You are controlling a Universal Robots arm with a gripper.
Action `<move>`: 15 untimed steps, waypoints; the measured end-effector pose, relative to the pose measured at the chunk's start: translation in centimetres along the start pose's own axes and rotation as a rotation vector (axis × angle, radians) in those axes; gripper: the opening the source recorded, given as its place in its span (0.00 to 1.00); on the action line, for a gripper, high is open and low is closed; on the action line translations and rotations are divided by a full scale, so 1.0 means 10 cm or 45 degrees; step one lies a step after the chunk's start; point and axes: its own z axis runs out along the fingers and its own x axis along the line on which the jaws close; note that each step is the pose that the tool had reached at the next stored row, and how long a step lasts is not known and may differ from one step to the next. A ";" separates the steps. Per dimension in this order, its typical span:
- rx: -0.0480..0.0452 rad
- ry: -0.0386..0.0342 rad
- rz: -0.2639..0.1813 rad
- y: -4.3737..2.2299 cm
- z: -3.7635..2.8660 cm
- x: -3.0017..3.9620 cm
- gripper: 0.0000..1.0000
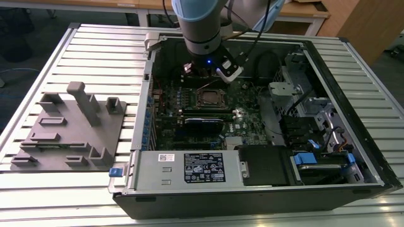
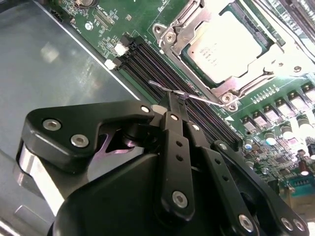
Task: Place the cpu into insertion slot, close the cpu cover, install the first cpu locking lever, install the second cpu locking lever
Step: 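Install the first cpu locking lever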
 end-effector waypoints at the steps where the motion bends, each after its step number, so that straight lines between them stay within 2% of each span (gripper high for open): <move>1: -0.001 -0.0045 -0.007 -0.002 0.004 -0.001 0.10; 5: -0.005 -0.0143 -0.035 -0.009 0.022 -0.007 0.10; 12: -0.017 -0.0022 -0.075 -0.038 0.082 -0.056 0.10; 15: -0.016 0.0012 -0.084 -0.039 0.084 -0.056 0.10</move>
